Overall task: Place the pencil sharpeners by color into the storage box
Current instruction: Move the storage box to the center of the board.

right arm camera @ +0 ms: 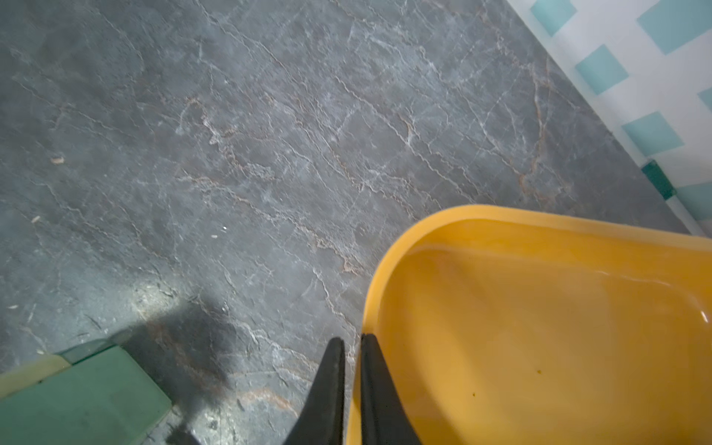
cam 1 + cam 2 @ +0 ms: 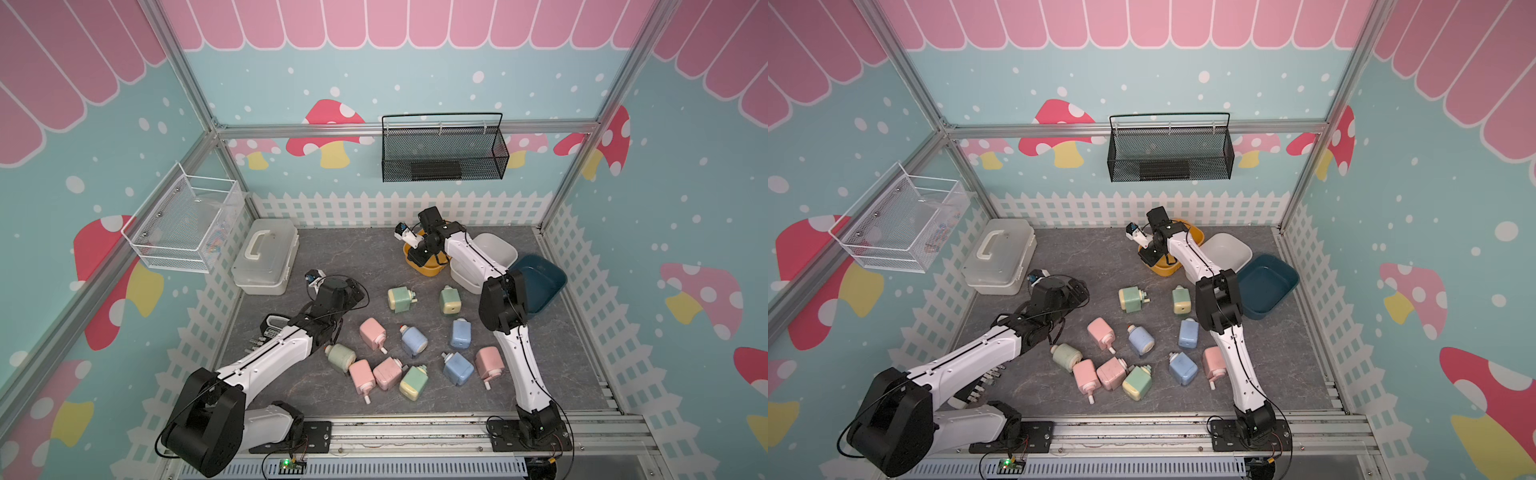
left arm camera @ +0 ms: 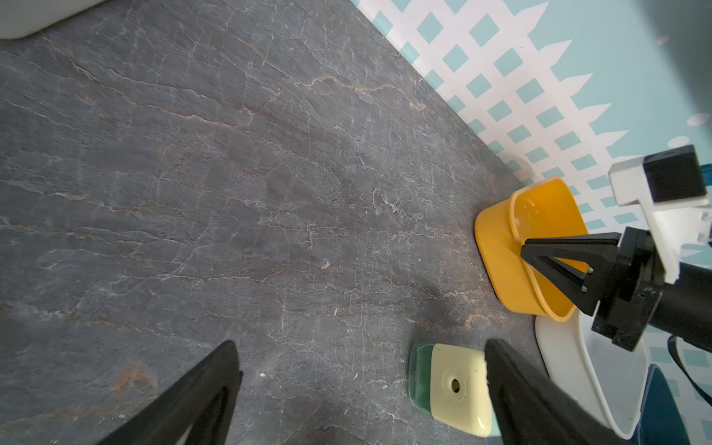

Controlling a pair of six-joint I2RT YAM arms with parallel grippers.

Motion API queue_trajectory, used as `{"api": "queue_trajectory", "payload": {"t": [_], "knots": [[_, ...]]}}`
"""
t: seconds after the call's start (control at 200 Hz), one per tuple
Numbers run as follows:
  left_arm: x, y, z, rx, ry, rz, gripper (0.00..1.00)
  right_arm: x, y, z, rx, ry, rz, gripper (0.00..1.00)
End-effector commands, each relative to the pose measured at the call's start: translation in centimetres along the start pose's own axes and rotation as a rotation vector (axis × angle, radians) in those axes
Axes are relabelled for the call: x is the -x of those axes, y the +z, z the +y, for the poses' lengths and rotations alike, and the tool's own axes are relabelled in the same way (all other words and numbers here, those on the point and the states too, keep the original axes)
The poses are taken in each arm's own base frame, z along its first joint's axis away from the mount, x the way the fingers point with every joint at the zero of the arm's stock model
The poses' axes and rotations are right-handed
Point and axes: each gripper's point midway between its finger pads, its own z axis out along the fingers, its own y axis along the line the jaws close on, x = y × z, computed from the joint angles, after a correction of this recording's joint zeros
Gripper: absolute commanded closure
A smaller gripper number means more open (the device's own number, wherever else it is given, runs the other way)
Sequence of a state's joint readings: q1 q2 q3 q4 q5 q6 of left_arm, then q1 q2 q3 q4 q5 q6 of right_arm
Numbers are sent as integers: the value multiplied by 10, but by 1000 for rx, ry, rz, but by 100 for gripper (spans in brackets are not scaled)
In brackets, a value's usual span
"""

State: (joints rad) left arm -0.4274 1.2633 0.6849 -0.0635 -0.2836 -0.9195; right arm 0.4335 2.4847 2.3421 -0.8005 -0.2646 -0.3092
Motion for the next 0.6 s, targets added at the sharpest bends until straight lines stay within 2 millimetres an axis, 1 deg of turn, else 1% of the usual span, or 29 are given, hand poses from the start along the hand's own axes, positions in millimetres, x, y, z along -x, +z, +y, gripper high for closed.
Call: {"api": "queue_trajectory", "payload": {"t": [0.0, 0.04, 0.14, 0.18, 0.245, 0.285, 0.33, 0.385, 0.425, 0.45, 0.475, 0.51, 0.595], "knots": [[0, 2, 5, 17, 19, -2, 1, 10, 16, 24, 62, 38, -15, 89], [0, 2, 6, 18, 20, -1, 1, 15, 20, 27, 59, 53, -20, 88], [-1, 3, 6, 16, 21, 7, 1, 22, 26, 23, 12, 105, -29, 87], [-1, 3, 5, 13, 24, 11, 1, 28, 22, 22, -1, 116, -42, 85], [-1, 2, 3, 6, 35, 14, 1, 39, 7, 20, -18, 125, -74, 81], [0, 1, 3, 6, 39, 12, 1, 45, -2, 19, -30, 113, -88, 76], [0, 0, 3, 8, 45, 13, 1, 47, -10, 15, -56, 101, -86, 70], [1, -1, 3, 7, 49, 11, 0, 42, -16, 9, -100, 98, -59, 56], [1, -1, 4, 8, 49, 12, 1, 33, -17, 2, -143, 104, -25, 45], [1, -1, 4, 7, 47, 12, 1, 27, -16, -1, -165, 105, -5, 36], [0, -1, 4, 7, 47, 12, 1, 20, -14, -3, -178, 110, 17, 30], [0, -2, 4, 5, 47, 13, 1, 13, -12, -5, -191, 116, 40, 26], [0, -2, 3, 1, 53, 15, 1, -4, -6, -7, -210, 131, 93, 22]]}}
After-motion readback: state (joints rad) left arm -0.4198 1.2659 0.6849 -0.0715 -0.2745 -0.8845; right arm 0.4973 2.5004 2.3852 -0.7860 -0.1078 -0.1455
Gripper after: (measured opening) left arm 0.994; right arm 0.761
